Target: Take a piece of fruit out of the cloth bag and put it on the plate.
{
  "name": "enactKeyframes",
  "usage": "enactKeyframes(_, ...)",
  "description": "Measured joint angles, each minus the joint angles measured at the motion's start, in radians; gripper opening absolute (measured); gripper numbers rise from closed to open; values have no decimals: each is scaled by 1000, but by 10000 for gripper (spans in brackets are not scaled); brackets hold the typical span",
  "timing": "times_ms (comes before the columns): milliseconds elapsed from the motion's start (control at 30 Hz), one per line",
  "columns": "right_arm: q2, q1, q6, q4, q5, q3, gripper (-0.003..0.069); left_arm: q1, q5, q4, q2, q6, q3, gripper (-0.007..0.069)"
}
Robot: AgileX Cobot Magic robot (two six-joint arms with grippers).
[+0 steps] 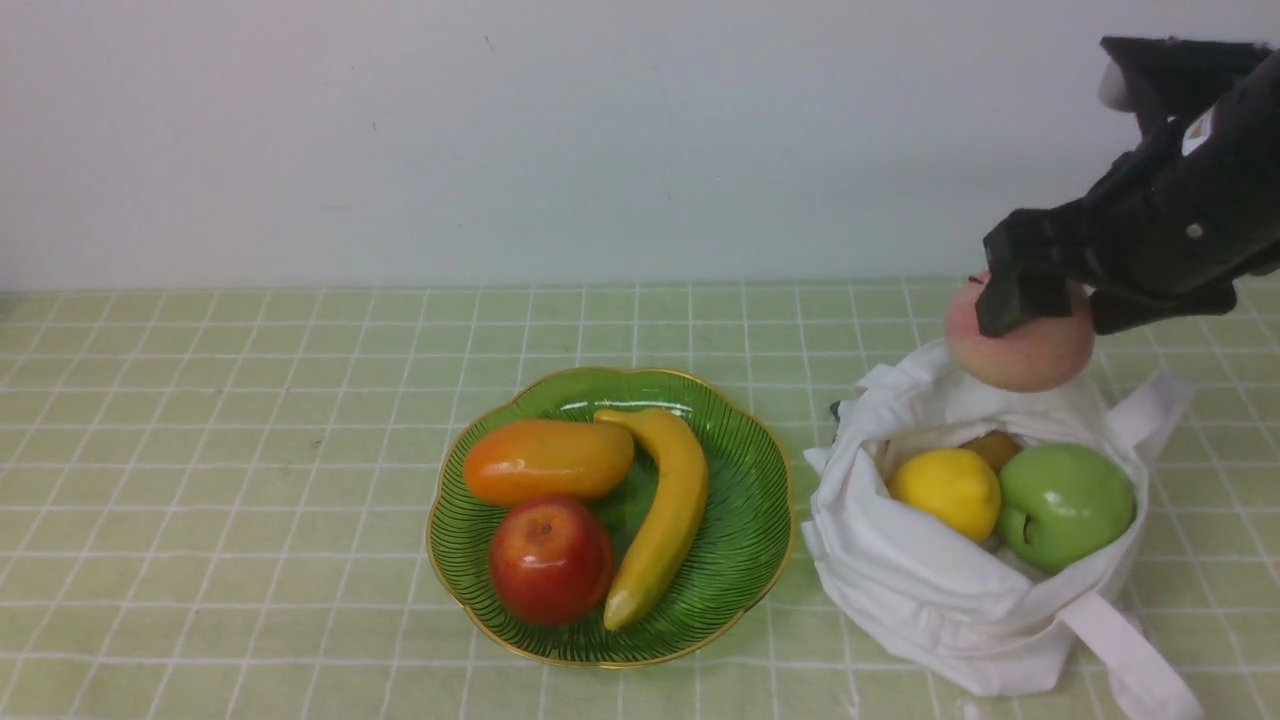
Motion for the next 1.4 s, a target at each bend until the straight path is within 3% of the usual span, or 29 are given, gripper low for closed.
enactKeyframes(167,13,52,-195,224,-2,0,540,0,0,0,0,0,0,-8)
enactKeyframes(233,47,120,-315,355,-23,0,540,0,0,0,0,0,0,-8)
enactKeyframes(367,132,223,-437,447,-87,0,540,0,0,0,0,0,0,-8)
enactKeyframes(533,242,299,-476,462,-187,0,540,0,0,0,0,0,0,-8)
enactKeyframes(800,327,327,-483,468,-338,0,540,0,0,0,0,0,0,-8)
enactKeyframes(933,329,328,-501,450,-384,0,609,0,0,0,0,0,0,-8)
enactKeyframes(1067,329,328,-525,434,-388,0,679,0,0,0,0,0,0,-8)
enactKeyframes(1300,329,327,-516,432,-375,-3,691,0,0,0,0,0,0,-8)
enactKeyframes(1400,328,306,-516,416,-281,-49,689,0,0,0,0,0,0,-8)
